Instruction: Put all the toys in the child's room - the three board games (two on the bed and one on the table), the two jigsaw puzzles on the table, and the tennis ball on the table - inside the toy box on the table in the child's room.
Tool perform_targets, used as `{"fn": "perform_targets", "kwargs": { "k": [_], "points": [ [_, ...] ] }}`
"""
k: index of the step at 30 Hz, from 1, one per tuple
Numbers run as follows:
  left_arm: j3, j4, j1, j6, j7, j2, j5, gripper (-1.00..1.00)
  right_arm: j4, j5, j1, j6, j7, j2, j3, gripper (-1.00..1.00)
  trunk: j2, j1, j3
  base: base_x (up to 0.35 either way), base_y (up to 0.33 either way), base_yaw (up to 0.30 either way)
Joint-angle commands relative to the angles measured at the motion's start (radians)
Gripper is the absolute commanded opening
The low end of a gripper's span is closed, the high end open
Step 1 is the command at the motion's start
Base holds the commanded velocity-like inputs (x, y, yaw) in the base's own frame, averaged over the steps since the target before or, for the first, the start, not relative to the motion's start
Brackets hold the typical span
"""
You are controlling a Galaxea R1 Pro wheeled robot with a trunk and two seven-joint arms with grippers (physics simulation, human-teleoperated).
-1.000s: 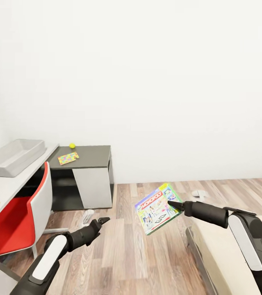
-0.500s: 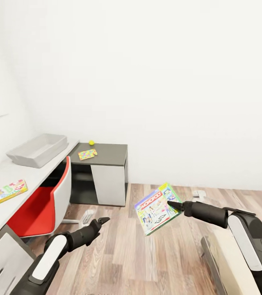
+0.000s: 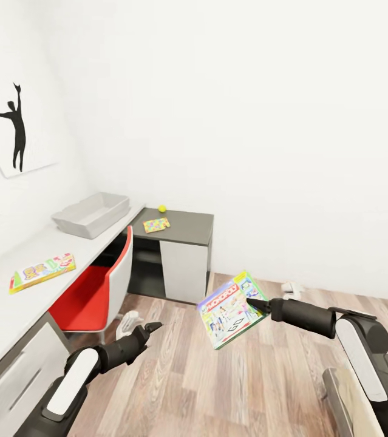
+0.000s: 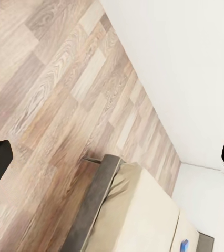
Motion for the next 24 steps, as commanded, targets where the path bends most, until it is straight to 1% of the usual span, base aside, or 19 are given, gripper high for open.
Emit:
{"fn": "perform_targets", "kwargs": {
  "k": [1,14,24],
  "points": [
    [-0.002,-0.001,-0.001,0.001,0.01,0.001,0.011,1.0,-0.001,-0.002,-0.001,0.006,0.006,0.0,-0.001,-1.0,-0.002,0.001,-0.002,0.0,0.0,0.287],
    [-0.002,0.0,-0.001,0.001,0.009,0.0,0.011,1.0,-0.001,-0.002,-0.001,0.006,0.007,-0.003,-0.004,-1.0,-0.002,0.001,-0.002,0.0,0.0,0.284],
    [-0.003,0.0,-0.001,0.001,0.009,-0.001,0.011,1.0,-0.001,-0.002,-0.001,0.007,0.007,-0.005,-0.008,-1.0,-0.002,0.001,0.0,0.0,0.0,0.252]
  ]
}}
